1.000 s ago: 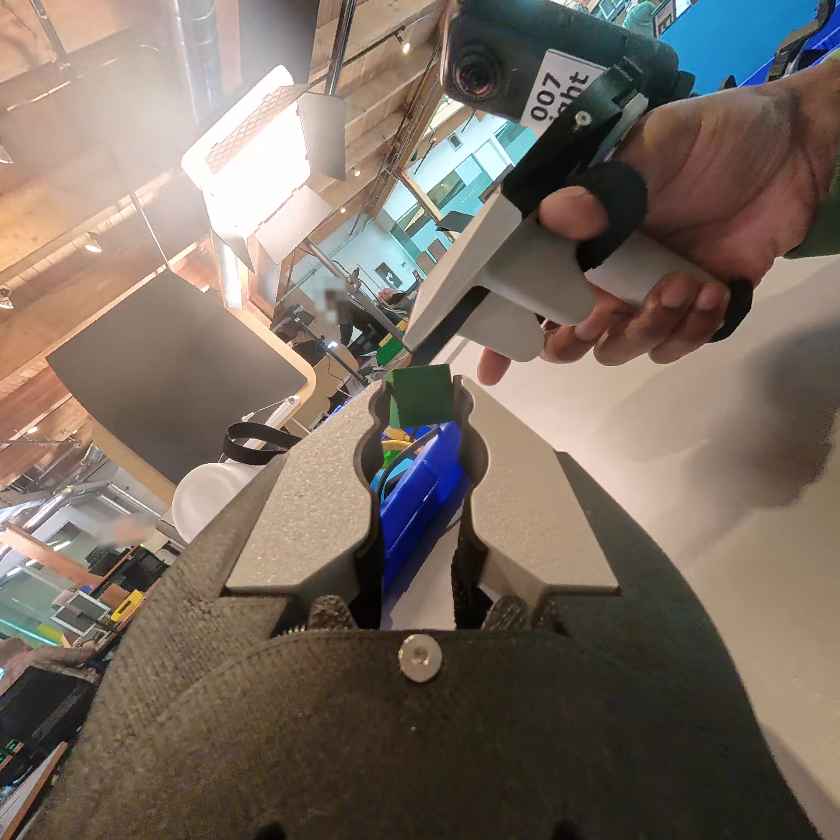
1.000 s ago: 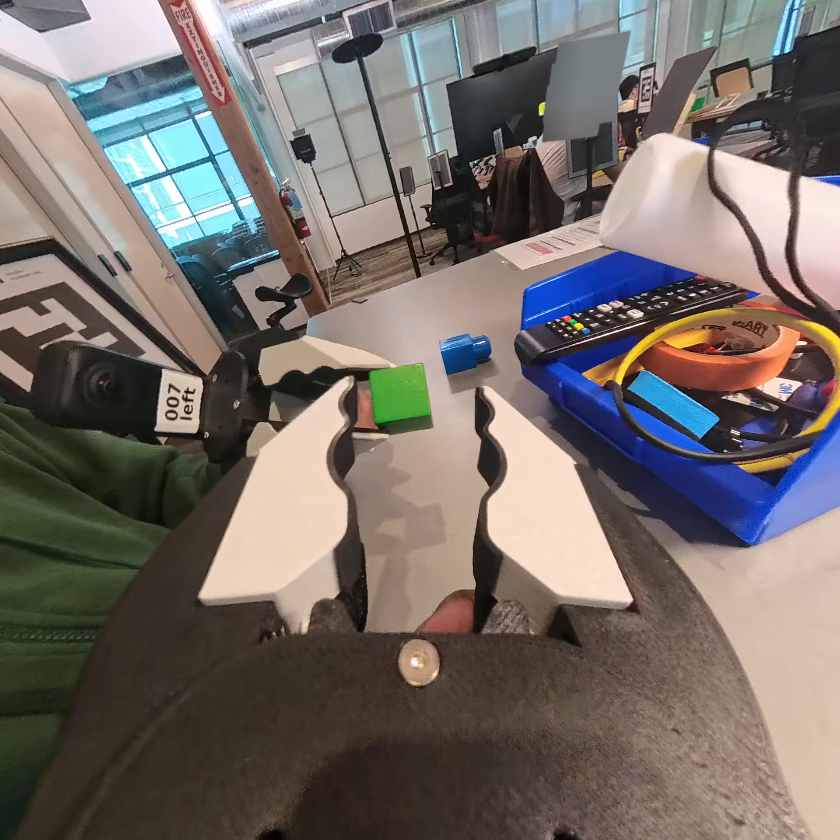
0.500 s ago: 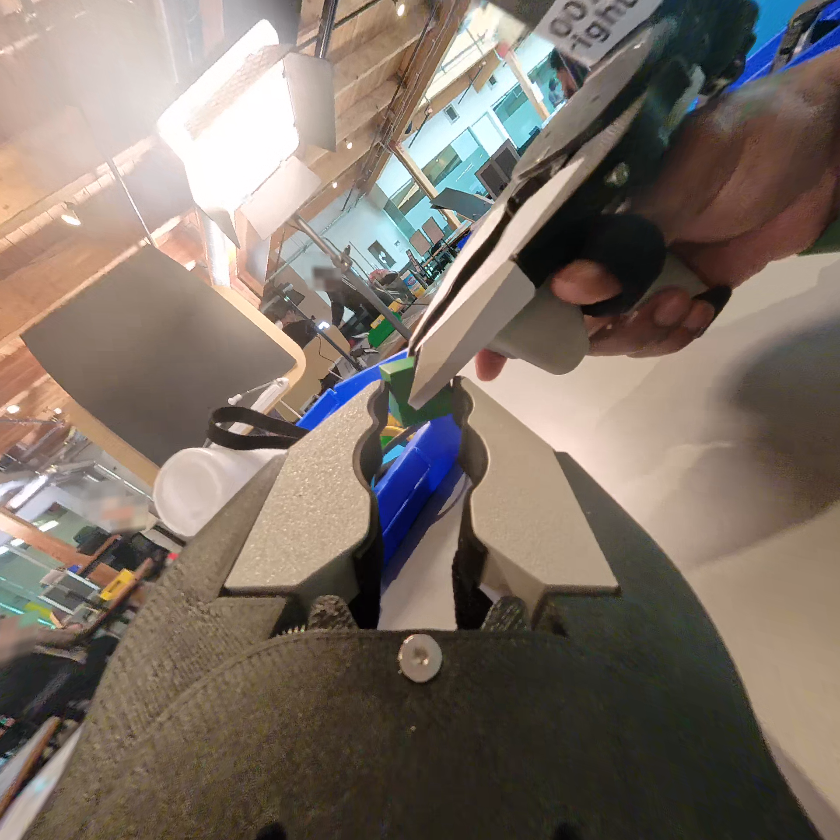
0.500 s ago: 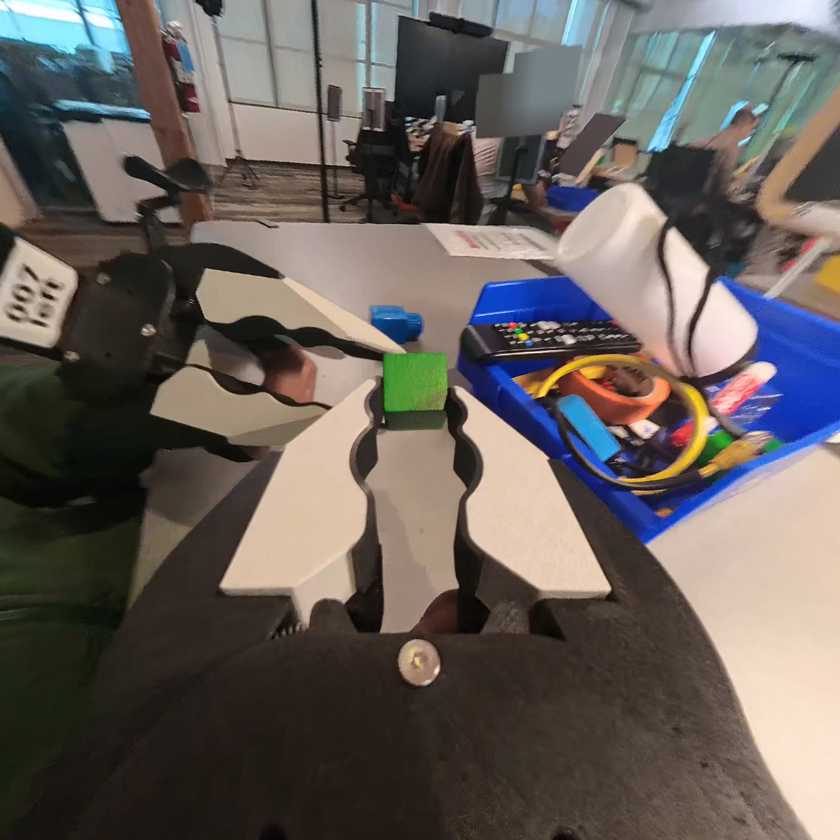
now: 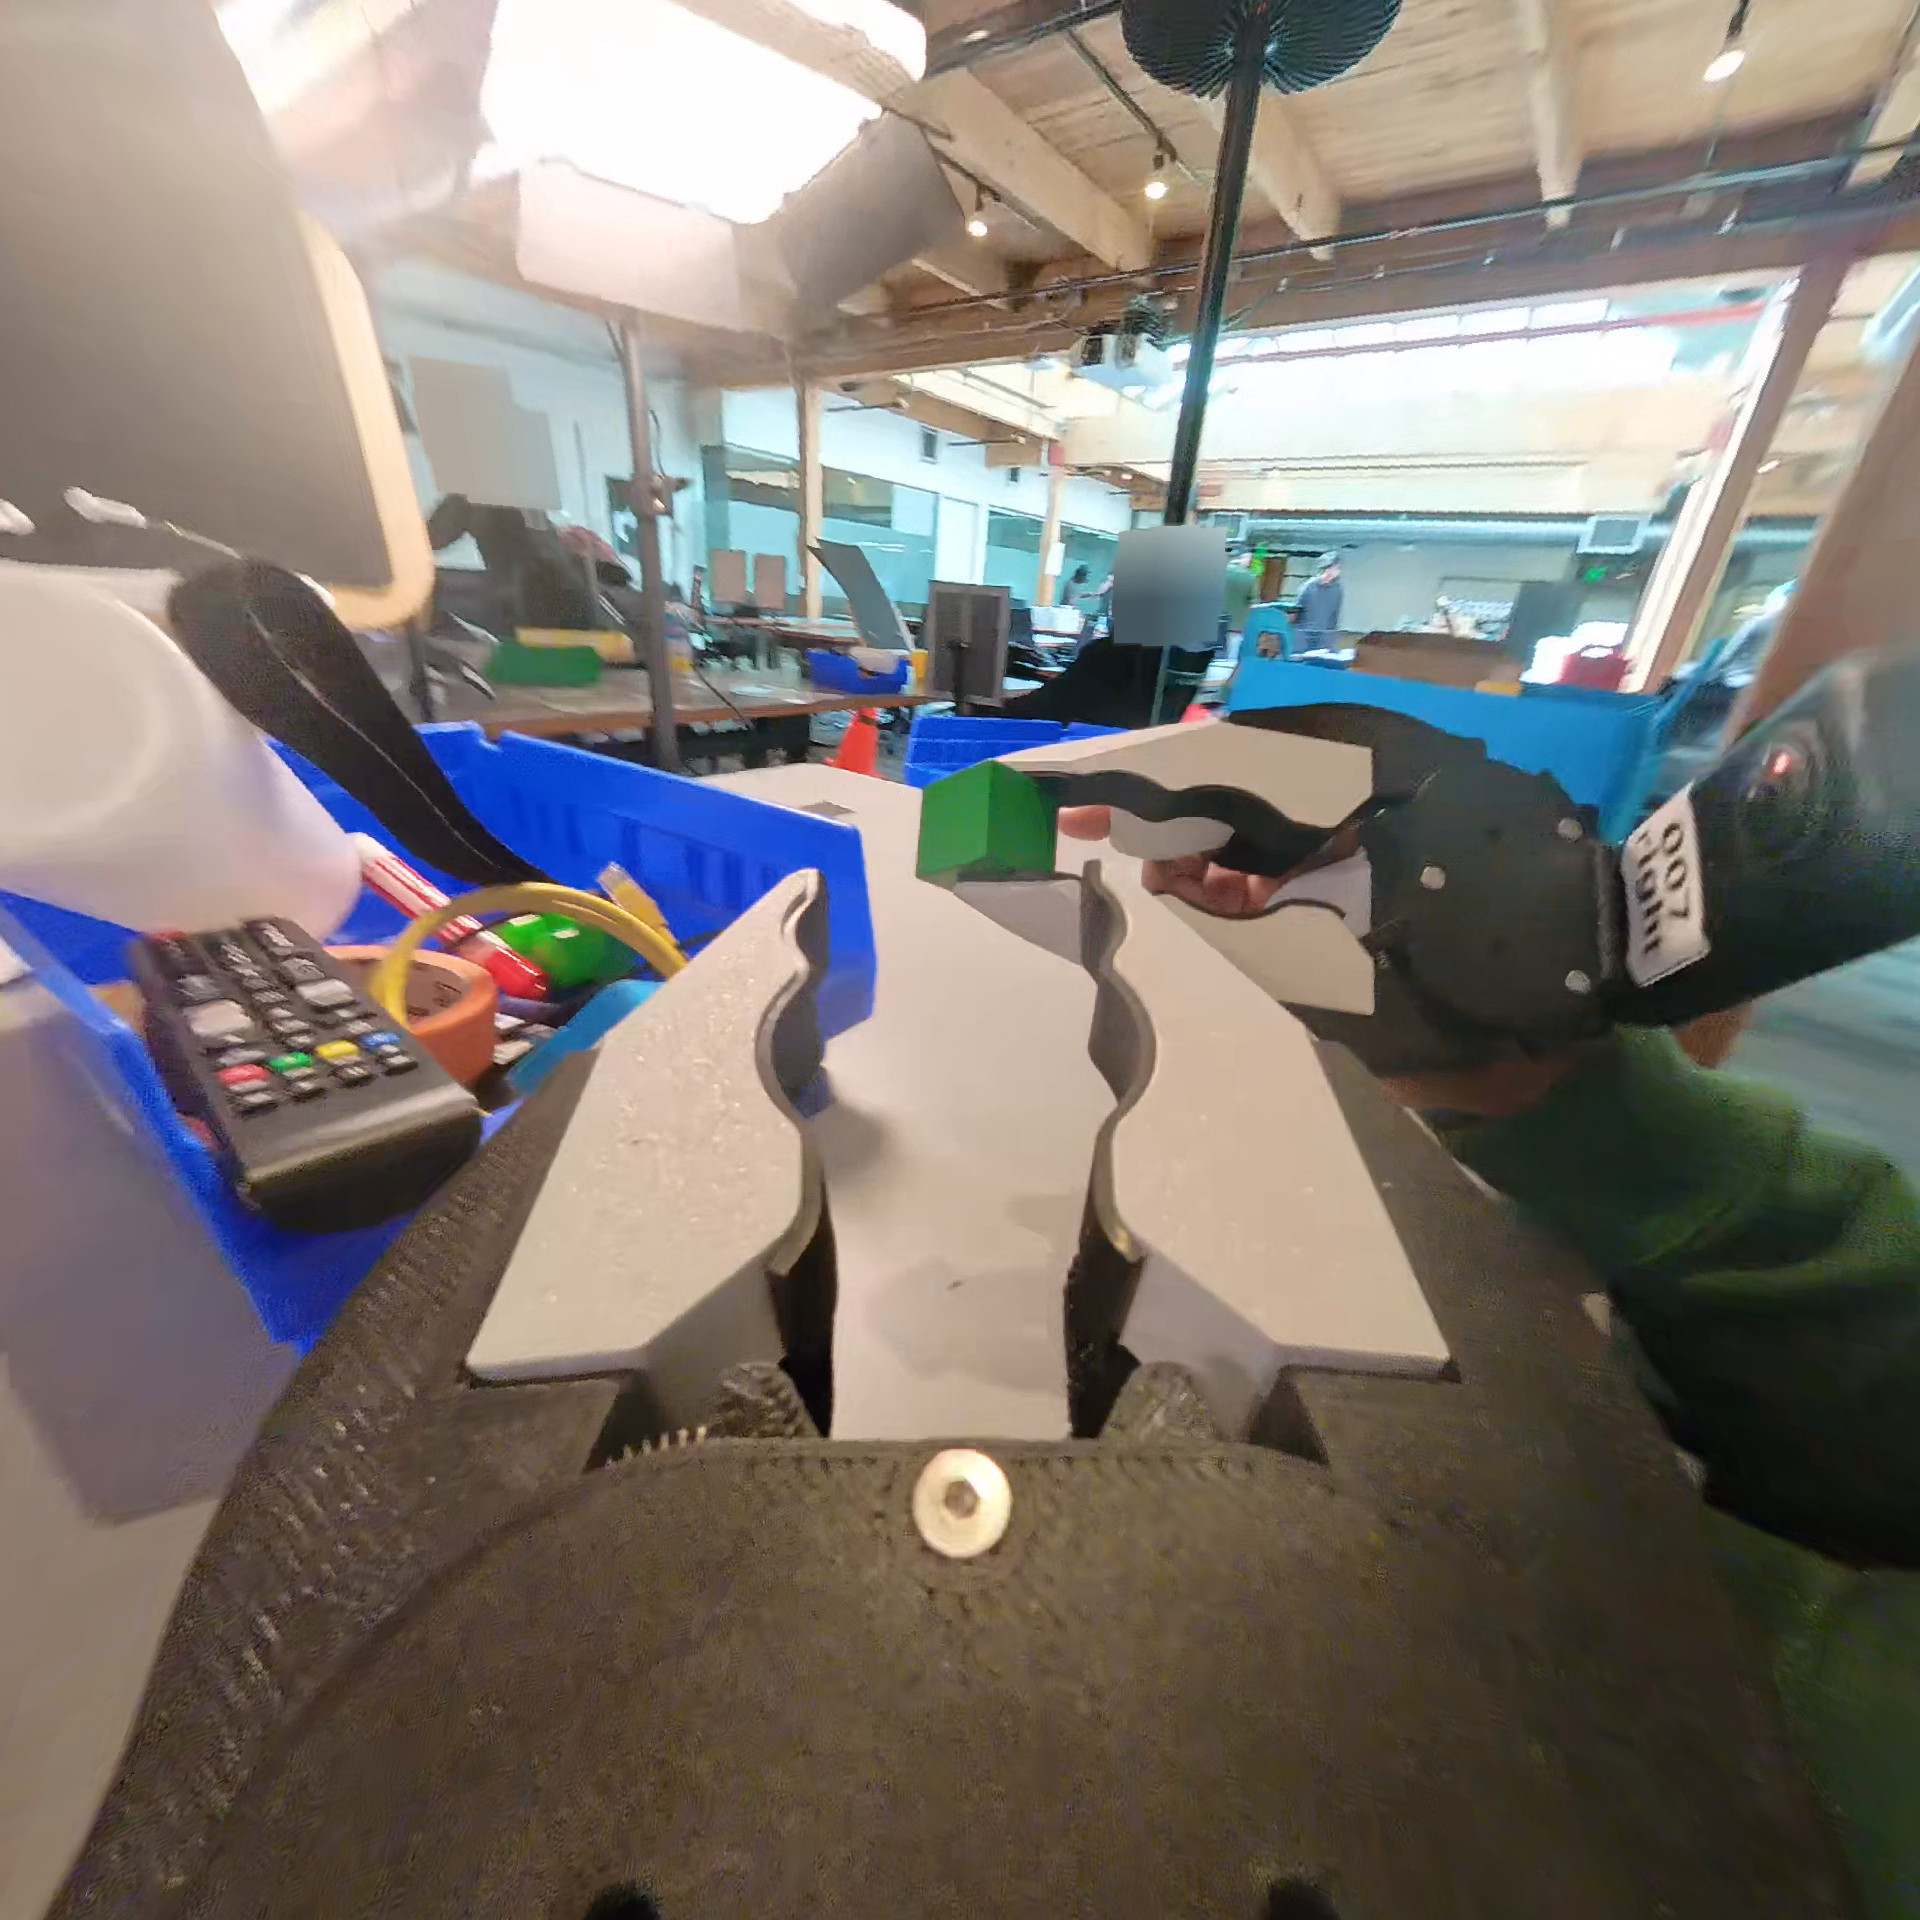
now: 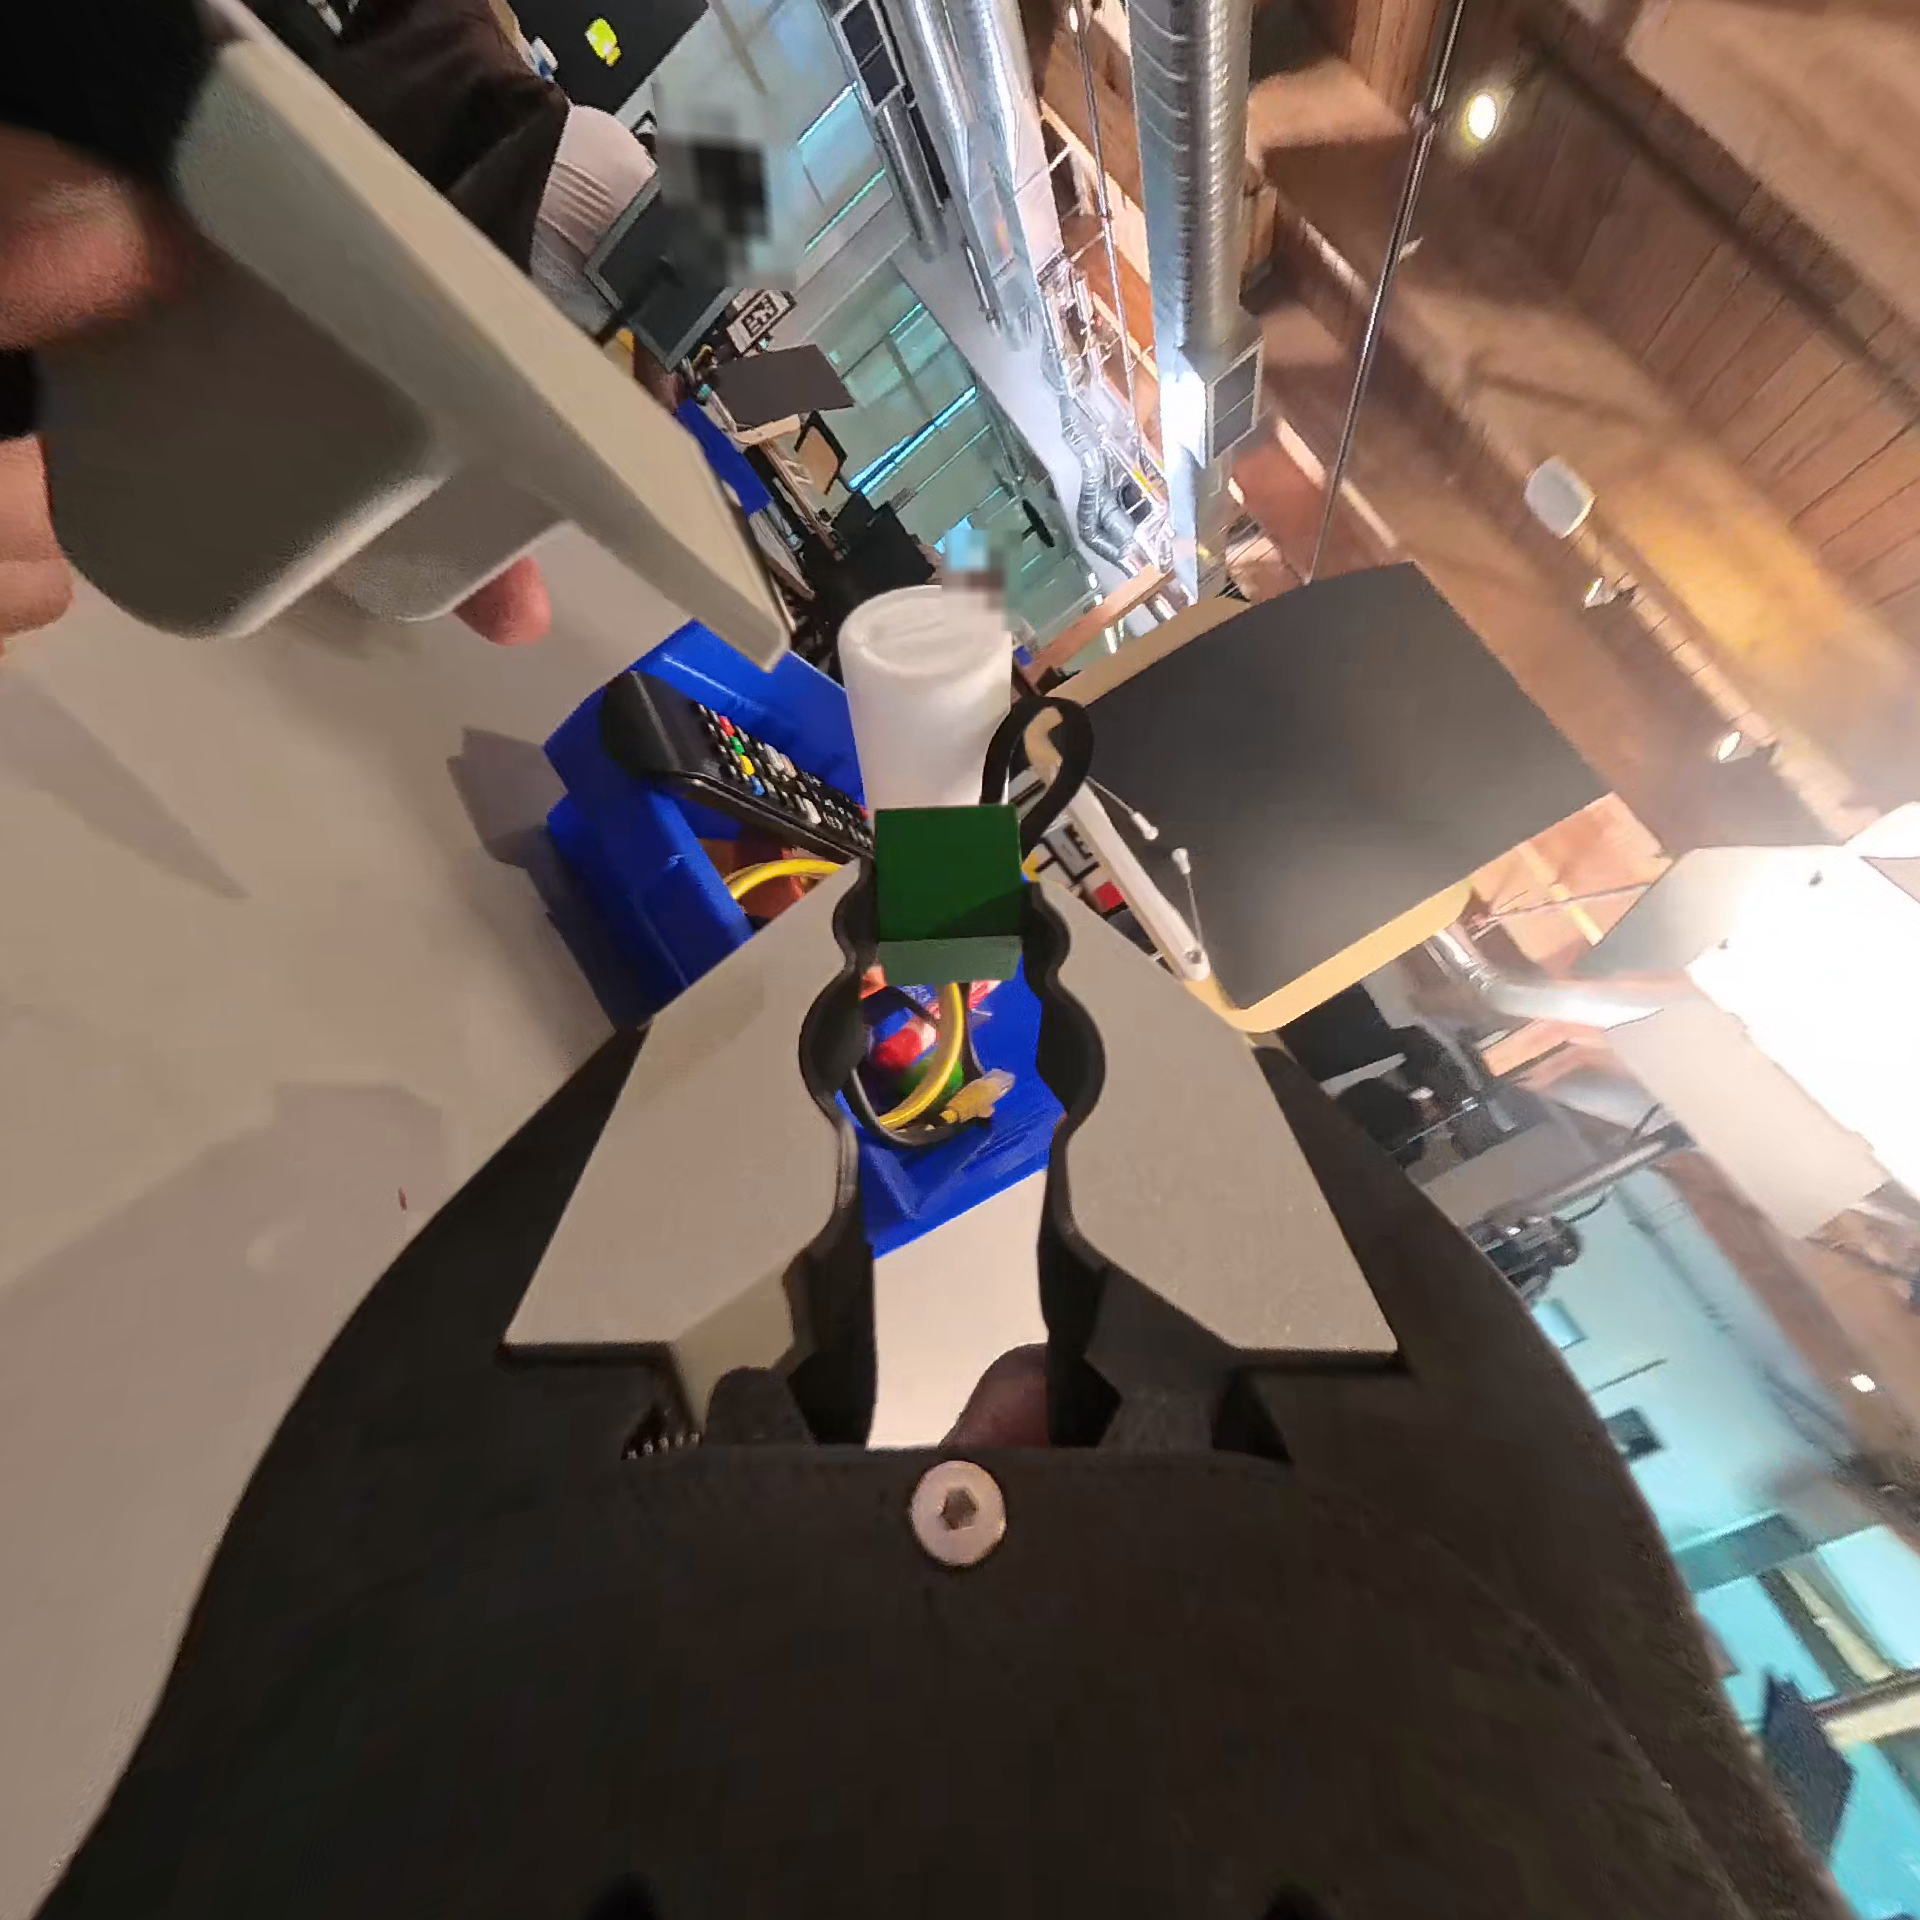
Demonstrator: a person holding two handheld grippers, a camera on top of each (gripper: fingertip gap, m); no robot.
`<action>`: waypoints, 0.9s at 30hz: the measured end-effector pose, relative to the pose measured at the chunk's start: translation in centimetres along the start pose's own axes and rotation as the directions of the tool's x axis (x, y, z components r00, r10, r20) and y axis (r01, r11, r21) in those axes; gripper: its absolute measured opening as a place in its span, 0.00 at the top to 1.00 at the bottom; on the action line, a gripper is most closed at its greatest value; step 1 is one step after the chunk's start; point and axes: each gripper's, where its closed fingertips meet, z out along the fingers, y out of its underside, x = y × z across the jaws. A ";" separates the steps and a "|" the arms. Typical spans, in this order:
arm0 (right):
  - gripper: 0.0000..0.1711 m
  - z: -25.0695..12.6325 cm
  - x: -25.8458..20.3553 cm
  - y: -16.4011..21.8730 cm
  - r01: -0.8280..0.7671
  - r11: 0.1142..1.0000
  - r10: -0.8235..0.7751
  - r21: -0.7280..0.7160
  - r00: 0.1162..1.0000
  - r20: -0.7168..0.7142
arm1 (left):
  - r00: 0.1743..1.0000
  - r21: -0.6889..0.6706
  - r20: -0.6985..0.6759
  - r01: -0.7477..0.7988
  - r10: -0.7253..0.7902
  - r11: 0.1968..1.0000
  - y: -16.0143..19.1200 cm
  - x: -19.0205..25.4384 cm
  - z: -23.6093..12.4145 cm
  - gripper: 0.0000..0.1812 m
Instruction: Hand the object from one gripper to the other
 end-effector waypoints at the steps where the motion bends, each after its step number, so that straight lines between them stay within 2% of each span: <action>1: 0.83 0.0 -0.1 -0.1 0.029 1.000 -0.029 0.002 1.000 -0.004 | 0.999 -0.008 -0.020 0.038 -0.038 0.999 0.2 0.1 0.1 0.71; 4: 0.83 0.0 -0.3 -0.2 0.089 0.996 -0.089 0.008 0.996 -0.019 | 0.992 -0.001 -0.061 0.108 -0.108 0.994 0.1 0.3 0.2 0.70; 8: 0.83 -0.2 -0.1 -0.7 0.127 0.991 -0.125 0.031 0.990 -0.059 | 0.990 0.022 -0.060 0.127 -0.126 0.992 -0.2 0.1 -0.1 0.70; 14: 0.83 -0.6 -1.1 -2.3 0.182 0.978 -0.178 0.097 0.983 -0.049 | 0.989 0.043 -0.134 0.074 -0.068 0.996 -0.6 1.9 -0.1 0.71; 20: 0.83 -1.1 -1.8 -3.4 0.213 0.964 -0.209 0.160 0.977 -0.042 | 0.990 0.010 -0.134 0.046 -0.045 0.999 0.0 2.2 0.2 0.72; 25: 0.83 -1.9 -2.5 -5.1 0.245 0.935 -0.240 0.255 0.969 -0.050 | 0.988 -0.029 -0.150 0.037 -0.041 0.999 0.8 2.6 0.3 0.75; 27: 0.83 -2.1 -2.6 -5.5 0.259 0.926 -0.253 0.274 0.966 -0.059 | 0.979 -0.020 -0.195 0.051 -0.054 0.999 0.7 3.3 0.2 0.80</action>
